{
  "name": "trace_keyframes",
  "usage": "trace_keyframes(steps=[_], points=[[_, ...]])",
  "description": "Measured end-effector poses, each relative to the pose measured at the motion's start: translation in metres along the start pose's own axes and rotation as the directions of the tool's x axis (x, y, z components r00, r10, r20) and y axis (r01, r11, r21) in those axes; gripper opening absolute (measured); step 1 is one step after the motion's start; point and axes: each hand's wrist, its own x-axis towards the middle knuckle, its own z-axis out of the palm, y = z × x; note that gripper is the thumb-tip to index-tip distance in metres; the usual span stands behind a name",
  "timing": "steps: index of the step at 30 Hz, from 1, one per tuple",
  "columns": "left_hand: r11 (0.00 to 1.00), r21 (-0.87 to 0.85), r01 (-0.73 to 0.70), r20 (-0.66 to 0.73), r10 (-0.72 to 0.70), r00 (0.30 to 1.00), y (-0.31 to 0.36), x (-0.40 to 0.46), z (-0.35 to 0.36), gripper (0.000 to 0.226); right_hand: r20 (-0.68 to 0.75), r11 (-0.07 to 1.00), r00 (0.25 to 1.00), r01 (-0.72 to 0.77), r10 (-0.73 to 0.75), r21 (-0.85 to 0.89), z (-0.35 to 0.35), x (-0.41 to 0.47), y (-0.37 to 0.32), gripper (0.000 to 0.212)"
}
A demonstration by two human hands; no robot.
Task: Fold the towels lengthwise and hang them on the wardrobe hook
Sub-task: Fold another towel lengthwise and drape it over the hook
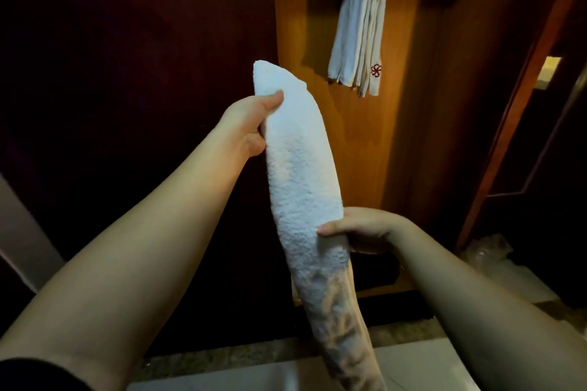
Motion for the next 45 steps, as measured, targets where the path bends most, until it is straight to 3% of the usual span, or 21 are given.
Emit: trace_keyframes(steps=[9, 12, 14, 18, 21, 23, 25, 27, 32, 37, 40, 42, 45], points=[[0.939, 0.283, 0.196, 0.027, -0.212, 0.977, -0.008, 0.040, -0.024, 0.037, -0.022, 0.968, 0.987, 0.158, -0.157, 0.194, 0.031, -0.019, -0.014, 0.037], [0.927, 0.293, 0.236, -0.004, -0.245, 0.969, -0.027, 0.048, -0.030, 0.037, -0.042, 0.943, 0.978, 0.206, -0.203, 0.261, 0.036, -0.022, -0.026, 0.025], [0.926, 0.280, 0.254, 0.027, -0.272, 0.962, -0.043, 0.048, -0.033, 0.036, -0.046, 0.920, 0.971, 0.236, -0.233, 0.312, 0.035, -0.022, -0.032, 0.031], [0.888, 0.328, 0.322, 0.166, -0.390, 0.906, -0.070, 0.026, -0.035, 0.073, -0.170, 0.881, 0.941, 0.334, -0.292, 0.336, 0.021, -0.016, -0.048, 0.043], [0.895, 0.357, 0.269, 0.283, -0.378, 0.882, -0.090, 0.008, -0.038, 0.078, -0.232, 0.854, 0.916, 0.392, -0.327, 0.342, 0.008, -0.011, -0.063, 0.054], [0.936, 0.283, 0.209, 0.382, -0.310, 0.871, -0.105, -0.004, -0.044, 0.085, -0.281, 0.845, 0.907, 0.401, -0.313, 0.353, 0.001, -0.011, -0.070, 0.055], [0.967, 0.216, 0.132, 0.454, -0.219, 0.864, -0.119, -0.008, -0.050, 0.079, -0.317, 0.829, 0.895, 0.420, -0.313, 0.368, -0.005, -0.011, -0.076, 0.053], [0.965, 0.259, 0.041, 0.482, -0.166, 0.861, -0.128, -0.006, -0.055, 0.064, -0.350, 0.820, 0.884, 0.436, -0.311, 0.372, -0.009, -0.012, -0.084, 0.050], [0.979, 0.205, 0.003, 0.449, -0.097, 0.888, -0.143, -0.004, -0.056, 0.037, -0.381, 0.825, 0.877, 0.433, -0.293, 0.364, -0.012, -0.010, -0.101, 0.055], [0.989, 0.145, -0.022, 0.379, -0.035, 0.925, -0.148, 0.002, -0.056, 0.031, -0.413, 0.840, 0.864, 0.434, -0.287, 0.325, -0.005, -0.005, -0.118, 0.051], [0.979, 0.195, -0.054, 0.308, -0.009, 0.951, -0.149, 0.004, -0.061, 0.031, -0.446, 0.837, 0.835, 0.472, -0.323, 0.276, -0.007, -0.007, -0.131, 0.050], [0.954, 0.289, -0.081, 0.213, 0.019, 0.977, -0.149, 0.005, -0.061, 0.023, -0.470, 0.843, 0.809, 0.493, -0.354, 0.213, -0.007, -0.010, -0.140, 0.046], [0.905, 0.379, -0.195, -0.096, 0.248, 0.964, -0.142, 0.002, -0.053, 0.019, -0.520, 0.870, 0.762, 0.489, -0.388, 0.068, -0.006, -0.009, -0.150, 0.046]])
